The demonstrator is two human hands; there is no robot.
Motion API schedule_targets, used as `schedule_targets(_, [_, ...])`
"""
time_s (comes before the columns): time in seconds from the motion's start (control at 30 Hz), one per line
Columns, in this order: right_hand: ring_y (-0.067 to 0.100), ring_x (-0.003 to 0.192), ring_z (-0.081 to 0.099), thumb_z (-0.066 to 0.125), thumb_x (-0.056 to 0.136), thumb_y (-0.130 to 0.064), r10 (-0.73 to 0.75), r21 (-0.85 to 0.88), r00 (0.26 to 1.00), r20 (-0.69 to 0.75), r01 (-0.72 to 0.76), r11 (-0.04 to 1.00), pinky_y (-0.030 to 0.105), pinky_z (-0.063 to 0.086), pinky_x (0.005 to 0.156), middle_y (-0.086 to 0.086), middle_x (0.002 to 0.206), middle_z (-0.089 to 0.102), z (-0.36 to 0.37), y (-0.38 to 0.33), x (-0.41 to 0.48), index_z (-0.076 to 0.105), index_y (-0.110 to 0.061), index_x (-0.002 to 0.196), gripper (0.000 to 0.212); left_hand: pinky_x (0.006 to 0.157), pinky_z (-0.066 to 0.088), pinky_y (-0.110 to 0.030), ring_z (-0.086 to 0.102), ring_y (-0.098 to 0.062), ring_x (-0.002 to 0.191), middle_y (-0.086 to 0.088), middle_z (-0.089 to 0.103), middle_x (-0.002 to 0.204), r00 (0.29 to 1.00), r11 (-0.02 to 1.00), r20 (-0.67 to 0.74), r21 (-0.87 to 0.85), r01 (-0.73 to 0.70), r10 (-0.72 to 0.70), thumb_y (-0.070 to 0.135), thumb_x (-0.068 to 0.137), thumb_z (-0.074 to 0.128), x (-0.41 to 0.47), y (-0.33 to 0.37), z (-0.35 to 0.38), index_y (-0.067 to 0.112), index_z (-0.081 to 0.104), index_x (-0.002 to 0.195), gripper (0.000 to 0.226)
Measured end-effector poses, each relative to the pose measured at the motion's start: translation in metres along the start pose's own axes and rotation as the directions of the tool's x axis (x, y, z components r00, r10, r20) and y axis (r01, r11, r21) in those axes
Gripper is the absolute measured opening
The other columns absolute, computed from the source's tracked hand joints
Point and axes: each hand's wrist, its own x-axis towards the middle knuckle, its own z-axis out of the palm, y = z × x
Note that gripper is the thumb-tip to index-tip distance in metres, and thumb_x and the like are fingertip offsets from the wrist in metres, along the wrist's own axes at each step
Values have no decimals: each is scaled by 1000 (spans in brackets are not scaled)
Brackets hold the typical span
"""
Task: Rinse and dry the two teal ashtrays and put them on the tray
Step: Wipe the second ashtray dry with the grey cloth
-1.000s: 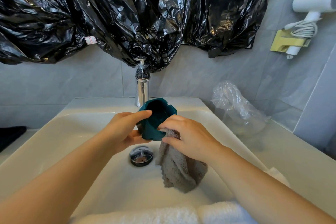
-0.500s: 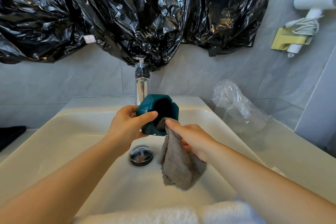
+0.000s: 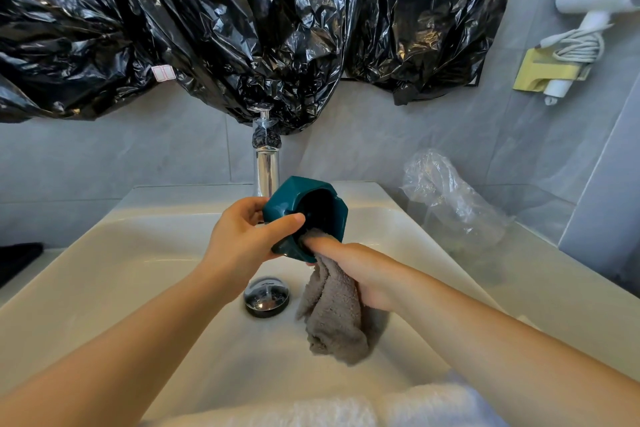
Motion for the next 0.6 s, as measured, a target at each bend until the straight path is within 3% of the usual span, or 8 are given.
schedule_targets(0.1, [21, 85, 64, 71, 73, -53, 5, 12, 1000, 1, -5, 1000, 34, 52, 87, 6, 84, 69, -1, 1, -1, 66, -13, 104, 52, 81, 59, -44, 71, -23, 93, -5, 68, 111, 1000, 999, 8, 31, -24, 24, 21, 75, 79, -2, -2, 3, 12, 60, 118, 48])
schedule_targets(0.2, [22, 87, 65, 74, 65, -49, -65, -54, 993, -101, 60, 997, 34, 53, 82, 6, 87, 69, 0, 1, -2, 64, -11, 112, 61, 80, 60, -44, 71, -23, 93, -3, 68, 111, 999, 998, 11, 45, -33, 33, 20, 75, 79, -2, -3, 3, 12, 61, 116, 46])
schedule_targets(0.3, [20, 91, 64, 72, 78, -36, -259, -230, 936, -237, 205, 952, 27, 48, 70, 0, 89, 68, -1, -2, -4, 66, -14, 108, 38, 80, 60, -43, 70, -23, 95, -2, 66, 113, 999, 996, 17, 76, -47, 46, 19, 75, 79, -2, -3, 4, 12, 61, 117, 47])
schedule_targets(0.47, [19, 79, 63, 69, 77, -37, -421, -433, 830, -365, 249, 866, 30, 44, 62, -2, 79, 65, -11, -7, -8, 62, -19, 86, 22, 83, 59, -46, 68, -26, 99, -2, 65, 116, 999, 997, 18, 69, -39, 38, 22, 75, 79, -2, -3, 6, 14, 59, 118, 48])
schedule_targets(0.53, [24, 84, 65, 69, 79, -40, -379, -380, 850, -366, 235, 895, 36, 49, 69, 4, 85, 68, -11, -7, -8, 64, -15, 90, 28, 83, 59, -45, 68, -24, 99, -1, 65, 114, 999, 997, 2, 58, -40, 40, 22, 76, 78, -2, -3, 6, 15, 58, 119, 48])
schedule_targets(0.6, [24, 91, 64, 67, 79, -51, -218, -210, 938, -269, 164, 964, 37, 51, 79, 6, 92, 68, -6, -8, -8, 66, -11, 108, 50, 81, 59, -43, 69, -23, 95, -1, 67, 111, 999, 998, -11, 48, -44, 45, 22, 76, 78, -2, -2, 5, 15, 59, 118, 47])
